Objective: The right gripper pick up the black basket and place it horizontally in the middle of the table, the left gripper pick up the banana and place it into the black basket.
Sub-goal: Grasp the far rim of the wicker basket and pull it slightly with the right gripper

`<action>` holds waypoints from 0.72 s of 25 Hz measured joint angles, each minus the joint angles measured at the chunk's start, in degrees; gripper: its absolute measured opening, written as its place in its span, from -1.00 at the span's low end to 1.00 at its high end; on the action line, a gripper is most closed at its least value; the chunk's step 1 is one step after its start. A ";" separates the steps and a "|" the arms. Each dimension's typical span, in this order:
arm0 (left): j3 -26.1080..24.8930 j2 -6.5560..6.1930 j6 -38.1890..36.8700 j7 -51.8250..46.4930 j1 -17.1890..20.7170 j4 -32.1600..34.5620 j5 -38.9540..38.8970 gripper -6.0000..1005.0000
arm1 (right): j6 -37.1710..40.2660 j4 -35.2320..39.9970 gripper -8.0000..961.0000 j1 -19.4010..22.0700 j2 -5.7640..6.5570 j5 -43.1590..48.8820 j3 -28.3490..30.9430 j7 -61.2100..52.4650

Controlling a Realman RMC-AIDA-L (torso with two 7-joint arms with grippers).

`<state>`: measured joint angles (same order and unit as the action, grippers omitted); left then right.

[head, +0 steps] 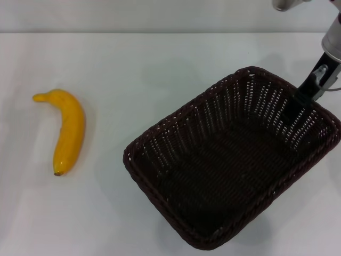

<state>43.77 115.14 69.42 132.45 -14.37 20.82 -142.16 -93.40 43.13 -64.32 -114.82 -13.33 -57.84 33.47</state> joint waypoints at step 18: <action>-9.18 1.51 3.83 5.41 0.06 0.37 -4.08 0.72 | -3.10 8.15 -0.59 3.15 0.25 0.67 0.66 -14.45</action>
<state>34.59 116.65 73.26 137.87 -14.31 21.19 -146.25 -96.50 51.28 -61.17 -114.57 -12.66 -57.18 19.02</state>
